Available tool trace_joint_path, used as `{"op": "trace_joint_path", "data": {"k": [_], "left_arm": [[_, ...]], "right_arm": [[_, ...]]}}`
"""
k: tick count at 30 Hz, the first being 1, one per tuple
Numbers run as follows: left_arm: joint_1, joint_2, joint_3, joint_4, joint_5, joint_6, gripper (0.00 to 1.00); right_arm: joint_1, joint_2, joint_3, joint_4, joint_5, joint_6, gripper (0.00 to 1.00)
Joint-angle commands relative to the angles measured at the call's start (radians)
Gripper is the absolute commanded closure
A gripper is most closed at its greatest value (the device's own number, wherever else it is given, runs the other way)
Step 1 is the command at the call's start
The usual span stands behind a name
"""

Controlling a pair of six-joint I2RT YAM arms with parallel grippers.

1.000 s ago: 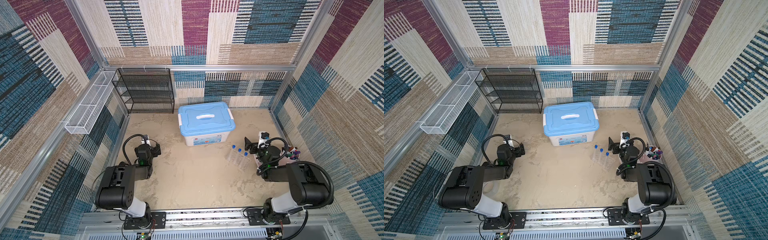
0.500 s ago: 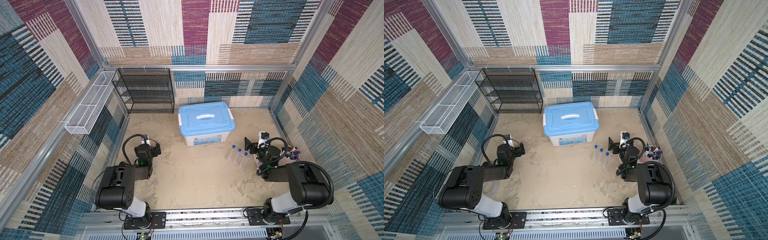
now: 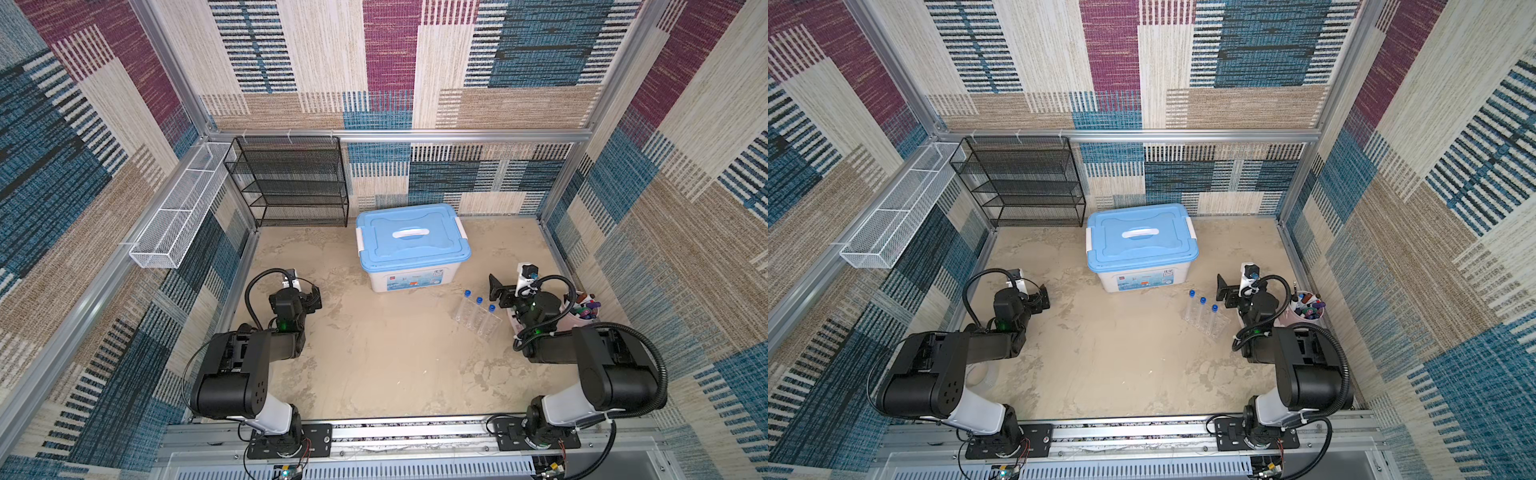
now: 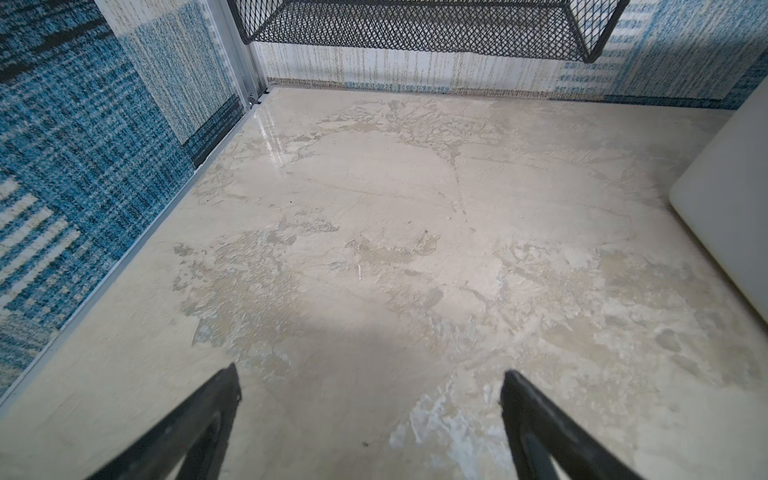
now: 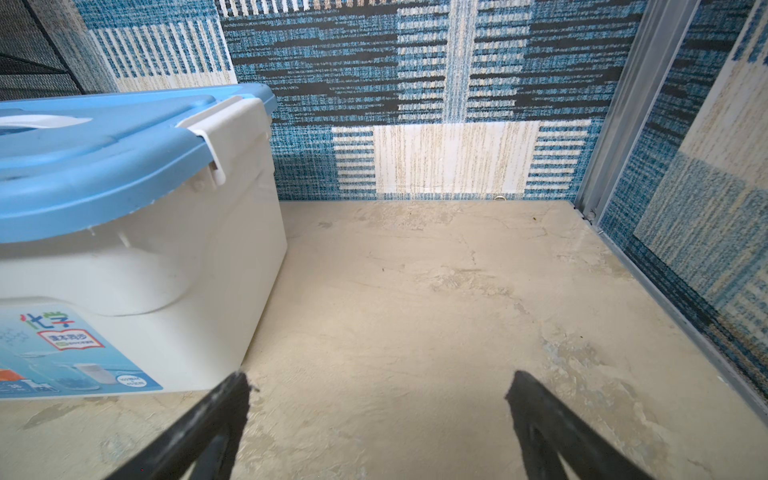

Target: Organize the chemistry lab equipment

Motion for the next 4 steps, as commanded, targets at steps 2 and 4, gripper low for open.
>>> {"op": "trace_joint_path", "data": {"k": [2, 4], "left_arm": [[0.0, 0.0, -0.002, 0.035, 0.013, 0.016, 0.0], [0.001, 0.0, -0.003, 0.035, 0.013, 0.016, 0.0]], "right_arm": [[0.002, -0.002, 0.001, 0.016, 0.009, -0.01, 0.01], [0.002, -0.002, 0.002, 0.017, 0.009, -0.009, 0.01]]}}
